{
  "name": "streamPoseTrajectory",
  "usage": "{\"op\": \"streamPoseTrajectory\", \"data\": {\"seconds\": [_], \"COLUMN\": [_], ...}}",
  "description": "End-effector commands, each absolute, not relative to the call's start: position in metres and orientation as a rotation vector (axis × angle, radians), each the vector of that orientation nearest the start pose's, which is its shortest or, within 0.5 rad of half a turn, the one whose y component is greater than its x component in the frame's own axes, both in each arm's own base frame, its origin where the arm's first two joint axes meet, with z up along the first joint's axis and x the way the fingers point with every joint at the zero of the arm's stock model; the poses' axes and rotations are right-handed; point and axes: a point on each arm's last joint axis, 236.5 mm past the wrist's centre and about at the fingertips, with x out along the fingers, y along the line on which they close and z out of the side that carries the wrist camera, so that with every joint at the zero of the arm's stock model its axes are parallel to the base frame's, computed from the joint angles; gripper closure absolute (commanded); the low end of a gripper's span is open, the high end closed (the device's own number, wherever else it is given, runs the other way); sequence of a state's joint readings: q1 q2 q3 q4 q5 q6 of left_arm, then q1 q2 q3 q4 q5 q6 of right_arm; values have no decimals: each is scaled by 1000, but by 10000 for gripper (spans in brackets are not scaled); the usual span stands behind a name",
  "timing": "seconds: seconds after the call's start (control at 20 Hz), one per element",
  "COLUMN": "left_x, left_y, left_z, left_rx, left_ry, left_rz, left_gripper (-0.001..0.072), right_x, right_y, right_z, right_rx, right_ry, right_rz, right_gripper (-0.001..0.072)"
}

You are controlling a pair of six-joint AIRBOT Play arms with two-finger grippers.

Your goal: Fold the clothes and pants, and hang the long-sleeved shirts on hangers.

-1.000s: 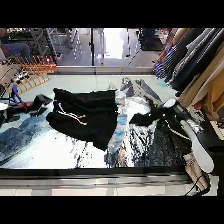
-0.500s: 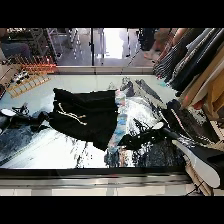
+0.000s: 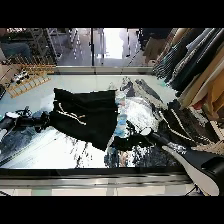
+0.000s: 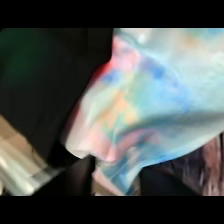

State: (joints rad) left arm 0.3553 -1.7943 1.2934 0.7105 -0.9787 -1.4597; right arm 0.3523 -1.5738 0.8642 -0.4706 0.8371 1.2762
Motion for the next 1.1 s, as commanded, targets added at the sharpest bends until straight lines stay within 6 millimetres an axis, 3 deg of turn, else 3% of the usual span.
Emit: {"op": "streamPoseTrajectory", "data": {"seconds": [0.0,0.05,0.2,0.3,0.4,0.55,0.65,0.8,0.9,1.05], "left_x": [491,491,481,473,467,438,409,343,290,211], "left_y": [20,19,9,3,-5,-26,-44,-82,-113,-159], "left_z": [-97,-96,-84,-60,-24,52,114,223,306,427], "left_rx": [-1084,-1084,-1023,-948,-901,-787,-710,-556,-425,-250], "left_ry": [1171,1173,1197,1189,1161,1110,1049,916,736,337], "left_rz": [-17,-21,-124,-214,-280,-428,-516,-686,-808,-897], "left_gripper": [651,692,695,696,696,695,695,695,695,694], "right_x": [310,309,301,303,314,314,298,250,206,142], "right_y": [298,301,279,239,192,131,105,93,91,87], "right_z": [-105,-105,-101,-81,-39,61,148,295,379,475], "right_rx": [716,704,534,374,250,157,74,-24,-68,-144], "right_ry": [1461,1455,1457,1423,1312,1067,849,448,220,-58], "right_rz": [522,528,572,551,498,429,409,409,408,396], "right_gripper": [626,691,694,695,695,695,695,695,695,695]}}
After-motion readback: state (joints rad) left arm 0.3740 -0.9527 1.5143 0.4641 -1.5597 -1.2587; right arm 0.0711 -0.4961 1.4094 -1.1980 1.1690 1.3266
